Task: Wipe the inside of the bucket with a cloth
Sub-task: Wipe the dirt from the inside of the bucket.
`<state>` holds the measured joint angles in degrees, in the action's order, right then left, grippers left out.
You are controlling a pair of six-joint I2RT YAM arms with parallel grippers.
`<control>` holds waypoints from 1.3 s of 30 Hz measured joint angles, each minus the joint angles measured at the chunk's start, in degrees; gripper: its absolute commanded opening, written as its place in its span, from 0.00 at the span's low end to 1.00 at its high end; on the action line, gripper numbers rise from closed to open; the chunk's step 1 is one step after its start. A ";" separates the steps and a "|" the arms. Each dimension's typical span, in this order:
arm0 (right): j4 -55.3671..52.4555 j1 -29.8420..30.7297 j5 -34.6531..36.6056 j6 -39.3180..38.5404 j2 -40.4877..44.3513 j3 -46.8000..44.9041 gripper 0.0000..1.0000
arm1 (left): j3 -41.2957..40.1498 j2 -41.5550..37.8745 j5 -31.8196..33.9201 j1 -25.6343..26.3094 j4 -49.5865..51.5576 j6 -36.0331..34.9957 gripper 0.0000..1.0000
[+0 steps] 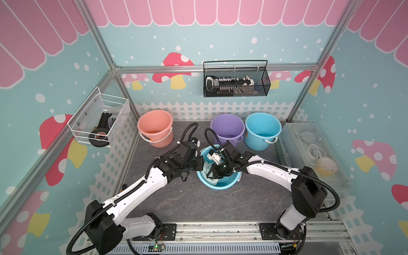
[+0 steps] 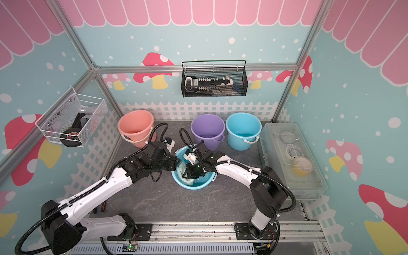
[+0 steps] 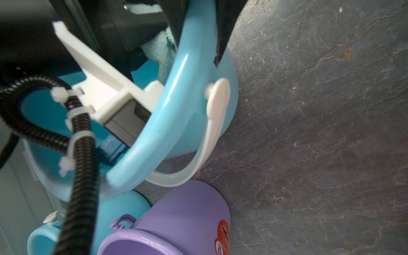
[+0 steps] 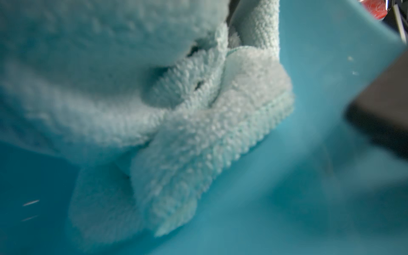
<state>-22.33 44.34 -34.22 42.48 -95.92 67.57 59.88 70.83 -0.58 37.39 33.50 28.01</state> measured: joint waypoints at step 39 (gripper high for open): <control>-5.97 2.12 21.22 -19.58 8.02 4.72 0.03 | -1.86 -0.44 -1.03 -0.17 -3.32 2.32 0.00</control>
<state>-28.29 46.46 -12.99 22.90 -87.90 72.29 58.02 70.39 -1.61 37.21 30.17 30.33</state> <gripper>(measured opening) 0.053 0.128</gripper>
